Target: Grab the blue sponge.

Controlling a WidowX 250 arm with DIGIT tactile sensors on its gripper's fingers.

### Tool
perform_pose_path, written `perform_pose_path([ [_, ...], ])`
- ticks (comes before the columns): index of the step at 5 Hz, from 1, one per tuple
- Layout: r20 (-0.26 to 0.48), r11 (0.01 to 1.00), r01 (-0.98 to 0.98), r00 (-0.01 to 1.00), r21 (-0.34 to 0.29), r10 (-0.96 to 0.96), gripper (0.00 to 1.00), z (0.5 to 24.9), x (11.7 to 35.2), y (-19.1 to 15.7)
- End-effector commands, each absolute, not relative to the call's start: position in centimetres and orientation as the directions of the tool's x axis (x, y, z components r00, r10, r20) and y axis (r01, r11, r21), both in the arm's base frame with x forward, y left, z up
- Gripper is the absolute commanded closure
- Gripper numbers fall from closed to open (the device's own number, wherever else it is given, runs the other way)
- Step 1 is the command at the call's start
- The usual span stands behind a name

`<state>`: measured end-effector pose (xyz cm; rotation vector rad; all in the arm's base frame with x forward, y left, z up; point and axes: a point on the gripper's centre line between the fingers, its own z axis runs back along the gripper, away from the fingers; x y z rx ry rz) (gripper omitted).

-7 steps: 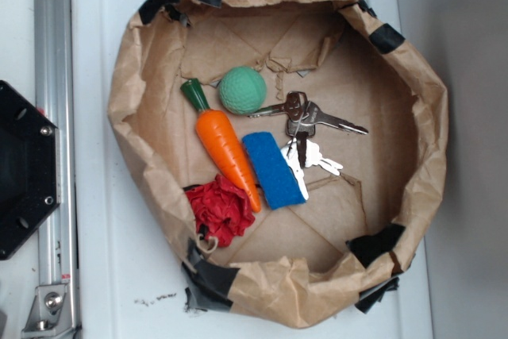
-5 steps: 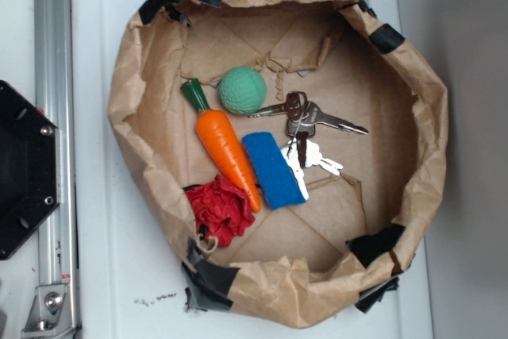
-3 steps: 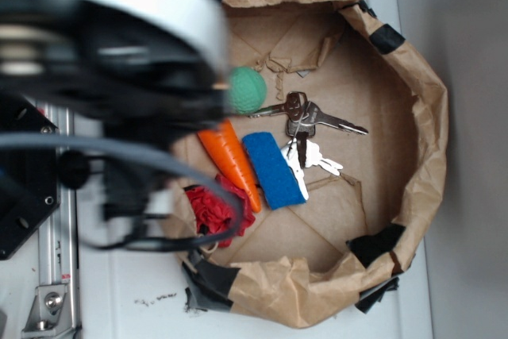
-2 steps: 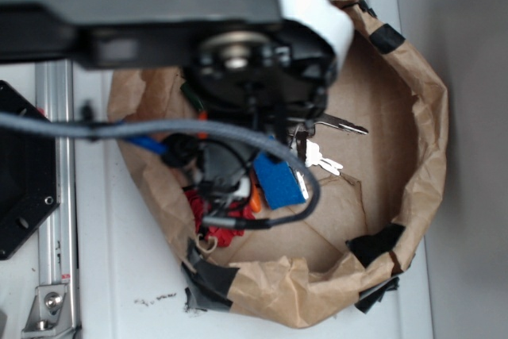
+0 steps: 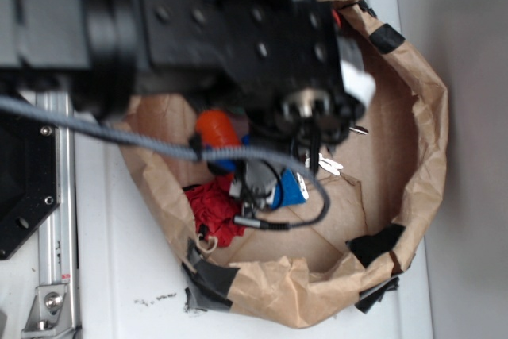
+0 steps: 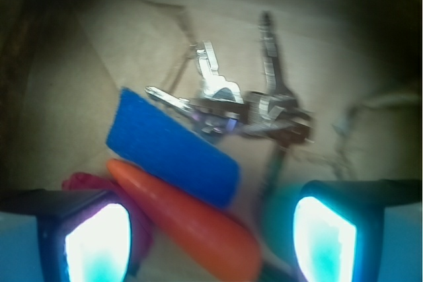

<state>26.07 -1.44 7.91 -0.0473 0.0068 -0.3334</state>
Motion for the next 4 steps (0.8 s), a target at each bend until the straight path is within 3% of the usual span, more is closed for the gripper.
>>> perform_pose_path([
  [1,0.008,0.944,0.328,0.945,-0.026,-0.328,0.00,7.0,26.9,-4.1],
  [3,-0.008,0.924,0.382,0.924,-0.011,-0.382,0.00,5.8,25.9,-6.1],
  [4,-0.028,0.925,0.381,0.924,-0.003,-0.381,0.00,4.4,26.1,-5.2],
])
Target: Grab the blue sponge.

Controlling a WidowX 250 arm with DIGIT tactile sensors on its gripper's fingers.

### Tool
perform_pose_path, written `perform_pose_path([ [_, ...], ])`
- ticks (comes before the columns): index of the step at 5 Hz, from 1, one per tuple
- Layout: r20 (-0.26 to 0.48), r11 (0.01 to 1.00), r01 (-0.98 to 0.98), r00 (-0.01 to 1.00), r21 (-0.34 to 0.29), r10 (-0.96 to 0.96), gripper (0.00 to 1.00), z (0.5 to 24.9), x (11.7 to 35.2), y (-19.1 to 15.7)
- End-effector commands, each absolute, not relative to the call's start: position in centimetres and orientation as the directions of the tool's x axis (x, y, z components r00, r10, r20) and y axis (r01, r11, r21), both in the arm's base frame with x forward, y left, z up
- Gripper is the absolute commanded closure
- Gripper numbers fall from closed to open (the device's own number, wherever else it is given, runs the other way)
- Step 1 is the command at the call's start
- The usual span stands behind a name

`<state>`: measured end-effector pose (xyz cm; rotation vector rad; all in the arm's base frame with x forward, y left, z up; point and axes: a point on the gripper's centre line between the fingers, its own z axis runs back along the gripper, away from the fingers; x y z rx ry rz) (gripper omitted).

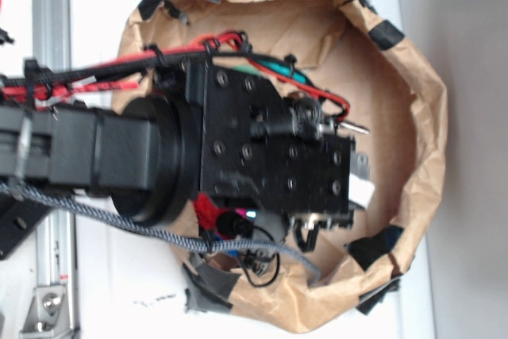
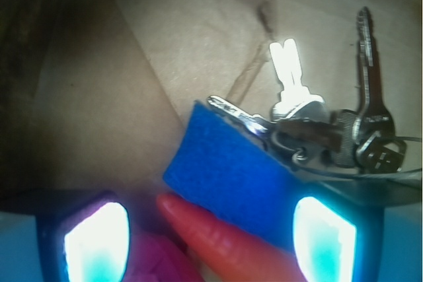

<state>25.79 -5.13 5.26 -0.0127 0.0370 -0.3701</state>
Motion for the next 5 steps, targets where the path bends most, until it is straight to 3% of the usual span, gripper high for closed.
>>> perform_pose_path([
  [1,-0.049,0.916,0.400,0.915,0.008,-0.399,0.00,3.3,26.3,-4.6],
  [5,-0.077,0.942,0.334,0.940,0.030,-0.331,0.00,3.2,27.5,-1.2],
])
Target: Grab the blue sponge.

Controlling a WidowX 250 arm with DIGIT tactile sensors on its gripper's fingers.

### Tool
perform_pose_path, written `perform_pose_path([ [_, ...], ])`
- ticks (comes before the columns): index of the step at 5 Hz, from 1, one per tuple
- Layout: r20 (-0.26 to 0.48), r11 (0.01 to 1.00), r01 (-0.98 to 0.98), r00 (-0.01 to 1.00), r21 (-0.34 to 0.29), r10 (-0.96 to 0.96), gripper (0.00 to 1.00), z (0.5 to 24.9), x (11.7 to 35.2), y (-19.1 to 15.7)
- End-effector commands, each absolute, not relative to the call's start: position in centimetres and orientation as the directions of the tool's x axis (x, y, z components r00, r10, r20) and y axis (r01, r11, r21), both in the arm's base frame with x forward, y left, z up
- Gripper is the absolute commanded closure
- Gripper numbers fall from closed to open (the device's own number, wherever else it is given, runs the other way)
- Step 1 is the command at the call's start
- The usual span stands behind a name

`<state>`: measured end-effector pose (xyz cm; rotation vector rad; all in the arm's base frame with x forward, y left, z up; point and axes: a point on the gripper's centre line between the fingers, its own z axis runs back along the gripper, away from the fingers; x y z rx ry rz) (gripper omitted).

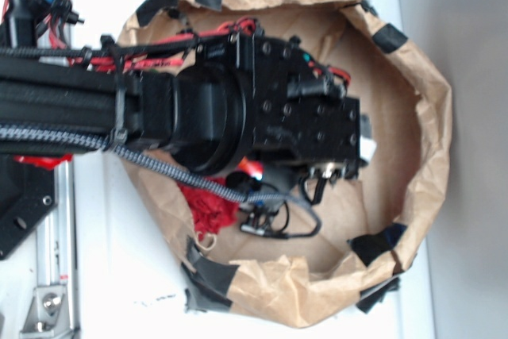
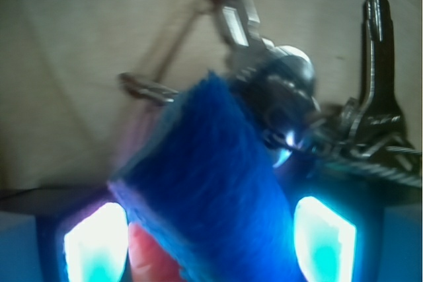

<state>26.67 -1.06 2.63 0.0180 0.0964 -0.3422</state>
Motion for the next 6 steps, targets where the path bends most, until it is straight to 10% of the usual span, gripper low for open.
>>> perform_pose_path([
  [1,-0.085,0.947,0.322,0.944,0.017,-0.319,0.00,2.7,27.4,-1.2],
  [3,-0.130,0.972,0.232,0.966,0.043,-0.225,0.00,0.6,28.3,-0.9],
  [4,-0.093,0.979,0.204,0.975,0.008,-0.203,1.00,1.2,28.5,-0.5],
  [6,0.001,0.990,0.134,0.991,-0.040,-0.134,1.00,6.3,27.6,-0.4],
])
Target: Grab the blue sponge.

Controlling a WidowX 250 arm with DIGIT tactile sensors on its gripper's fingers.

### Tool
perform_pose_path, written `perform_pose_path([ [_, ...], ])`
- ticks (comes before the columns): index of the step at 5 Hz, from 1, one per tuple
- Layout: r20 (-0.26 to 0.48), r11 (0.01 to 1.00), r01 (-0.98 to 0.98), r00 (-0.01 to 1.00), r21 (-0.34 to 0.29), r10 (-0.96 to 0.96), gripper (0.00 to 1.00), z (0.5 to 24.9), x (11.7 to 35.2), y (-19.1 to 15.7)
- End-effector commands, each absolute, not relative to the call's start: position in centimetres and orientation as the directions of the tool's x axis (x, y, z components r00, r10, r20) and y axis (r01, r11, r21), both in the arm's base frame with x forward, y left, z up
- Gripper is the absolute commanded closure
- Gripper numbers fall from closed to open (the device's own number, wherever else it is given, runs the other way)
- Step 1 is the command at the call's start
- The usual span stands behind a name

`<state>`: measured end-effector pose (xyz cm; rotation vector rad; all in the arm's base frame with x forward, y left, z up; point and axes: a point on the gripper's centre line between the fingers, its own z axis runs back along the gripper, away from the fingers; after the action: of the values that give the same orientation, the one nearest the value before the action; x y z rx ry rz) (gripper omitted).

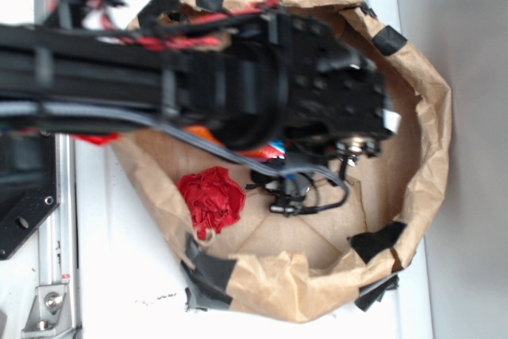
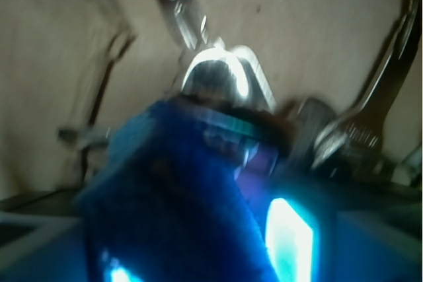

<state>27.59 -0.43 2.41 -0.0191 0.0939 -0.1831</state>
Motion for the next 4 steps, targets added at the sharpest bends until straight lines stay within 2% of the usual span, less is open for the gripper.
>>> perform_pose_path([
  [1,0.052,0.990,0.135,0.990,-0.028,-0.133,1.00,9.6,27.3,-1.3],
  [2,0.110,0.990,0.136,0.985,-0.039,-0.131,1.00,12.4,27.2,-2.5],
  [4,0.111,0.990,-0.023,0.993,-0.138,0.038,1.00,14.2,27.7,-4.6],
])
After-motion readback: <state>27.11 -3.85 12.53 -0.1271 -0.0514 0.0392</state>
